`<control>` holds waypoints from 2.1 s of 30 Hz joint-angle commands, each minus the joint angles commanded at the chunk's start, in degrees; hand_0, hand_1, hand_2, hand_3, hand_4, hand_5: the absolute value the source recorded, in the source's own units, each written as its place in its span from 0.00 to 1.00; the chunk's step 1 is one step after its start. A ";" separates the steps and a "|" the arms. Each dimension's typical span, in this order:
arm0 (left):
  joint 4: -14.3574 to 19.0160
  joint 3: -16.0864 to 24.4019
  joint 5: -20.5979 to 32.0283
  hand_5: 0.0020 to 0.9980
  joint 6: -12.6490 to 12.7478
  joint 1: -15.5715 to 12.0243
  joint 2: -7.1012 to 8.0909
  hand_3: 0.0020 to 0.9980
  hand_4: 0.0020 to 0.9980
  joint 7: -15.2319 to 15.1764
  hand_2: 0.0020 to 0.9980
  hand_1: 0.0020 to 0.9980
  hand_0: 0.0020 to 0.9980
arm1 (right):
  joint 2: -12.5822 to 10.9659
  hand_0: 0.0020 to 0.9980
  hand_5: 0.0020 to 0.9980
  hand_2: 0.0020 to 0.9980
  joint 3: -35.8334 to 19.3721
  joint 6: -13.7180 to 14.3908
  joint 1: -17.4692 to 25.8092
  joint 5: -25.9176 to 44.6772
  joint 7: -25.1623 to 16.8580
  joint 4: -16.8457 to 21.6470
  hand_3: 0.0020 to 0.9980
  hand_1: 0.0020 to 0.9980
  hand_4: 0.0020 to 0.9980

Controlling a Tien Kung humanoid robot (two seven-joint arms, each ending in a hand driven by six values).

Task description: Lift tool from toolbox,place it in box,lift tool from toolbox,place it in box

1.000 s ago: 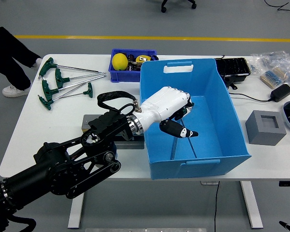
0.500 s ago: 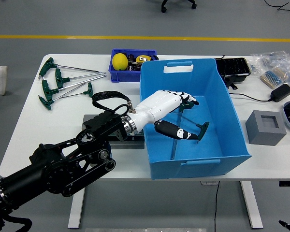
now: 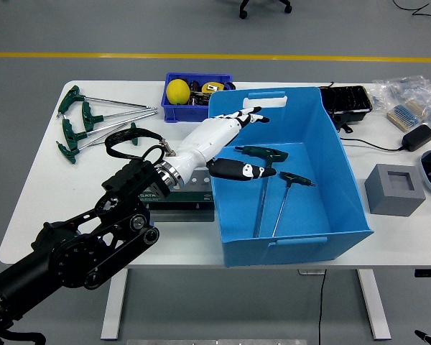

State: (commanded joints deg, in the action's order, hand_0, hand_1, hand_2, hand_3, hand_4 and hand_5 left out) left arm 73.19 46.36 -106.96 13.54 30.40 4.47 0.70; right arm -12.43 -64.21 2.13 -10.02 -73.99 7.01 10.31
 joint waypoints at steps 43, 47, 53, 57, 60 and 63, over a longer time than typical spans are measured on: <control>7.72 29.21 50.38 1.00 -0.11 -28.60 -0.18 0.76 1.00 -10.36 0.85 0.75 0.75 | 0.02 0.77 0.76 0.73 0.57 0.11 -0.35 0.83 -0.11 0.00 0.67 0.69 0.95; 7.97 30.72 44.19 1.00 0.02 -28.85 -0.29 0.76 1.00 -11.37 0.85 0.75 0.75 | 0.13 0.77 0.77 0.73 0.57 0.05 -0.46 0.69 -0.18 0.00 0.67 0.69 0.95; 8.05 31.68 38.80 1.00 -0.14 -28.39 -1.16 0.76 1.00 -12.18 0.85 0.76 0.76 | 0.38 0.77 0.77 0.73 0.15 -0.03 -0.67 0.06 -0.25 0.00 0.67 0.69 0.95; 8.29 31.96 38.98 1.00 -0.40 -28.07 -1.80 0.76 1.00 -12.05 0.85 0.76 0.76 | 0.41 0.77 0.77 0.73 0.08 -0.07 -0.68 -0.11 -0.24 0.00 0.67 0.69 0.95; 8.47 32.00 39.38 1.00 -0.79 -28.09 -1.66 0.76 1.00 -11.86 0.85 0.76 0.76 | 0.38 0.77 0.77 0.73 0.02 -0.08 -0.67 -0.24 -0.20 0.00 0.67 0.69 0.95; 8.53 32.33 39.25 1.00 -0.86 -28.18 -1.48 0.76 1.00 -11.54 0.85 0.75 0.76 | 0.33 0.77 0.77 0.73 -0.08 -0.11 -0.66 -0.42 -0.14 0.00 0.67 0.69 0.95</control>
State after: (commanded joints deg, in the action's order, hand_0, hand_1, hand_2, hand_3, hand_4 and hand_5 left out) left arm 81.72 78.70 -67.70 12.68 2.22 3.00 -10.85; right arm -12.10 -64.29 2.02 -10.68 -74.41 6.86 10.31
